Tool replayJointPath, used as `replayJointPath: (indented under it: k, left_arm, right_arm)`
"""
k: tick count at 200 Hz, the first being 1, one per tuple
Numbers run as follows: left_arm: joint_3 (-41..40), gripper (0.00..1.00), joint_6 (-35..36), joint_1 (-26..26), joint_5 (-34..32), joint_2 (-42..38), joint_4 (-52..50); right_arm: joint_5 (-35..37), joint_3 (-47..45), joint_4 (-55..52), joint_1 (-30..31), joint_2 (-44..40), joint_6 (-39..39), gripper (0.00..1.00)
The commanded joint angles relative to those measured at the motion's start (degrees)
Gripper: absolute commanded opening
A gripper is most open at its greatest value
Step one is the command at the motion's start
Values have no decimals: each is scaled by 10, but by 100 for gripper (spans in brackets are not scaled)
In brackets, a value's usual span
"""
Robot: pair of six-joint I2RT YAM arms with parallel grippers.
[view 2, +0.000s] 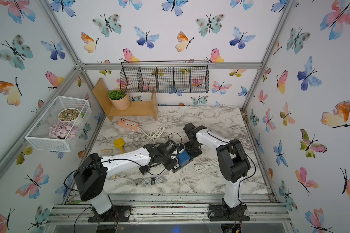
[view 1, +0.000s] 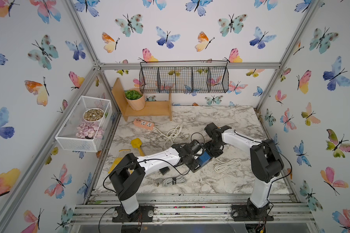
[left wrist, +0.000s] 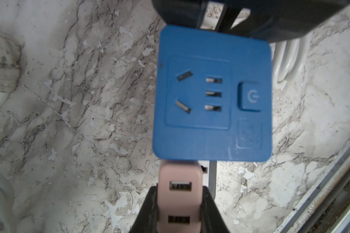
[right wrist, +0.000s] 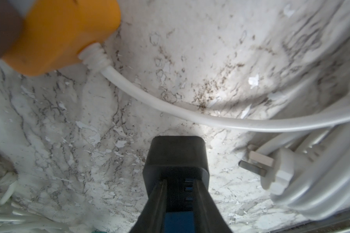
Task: Pull the plug off the socket
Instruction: Remove the plug from the socket.
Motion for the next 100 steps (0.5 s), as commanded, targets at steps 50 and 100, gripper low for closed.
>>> replayJointPath:
  k: [50, 100]
  left_arm:
    - [34, 0, 4, -10, -109, 19, -1]
    - [33, 0, -3, 14, -9, 12, 2]
  right_arm:
    - [8, -22, -29, 9, 45, 28, 26]
    - [18, -25, -29, 10, 44, 38, 26]
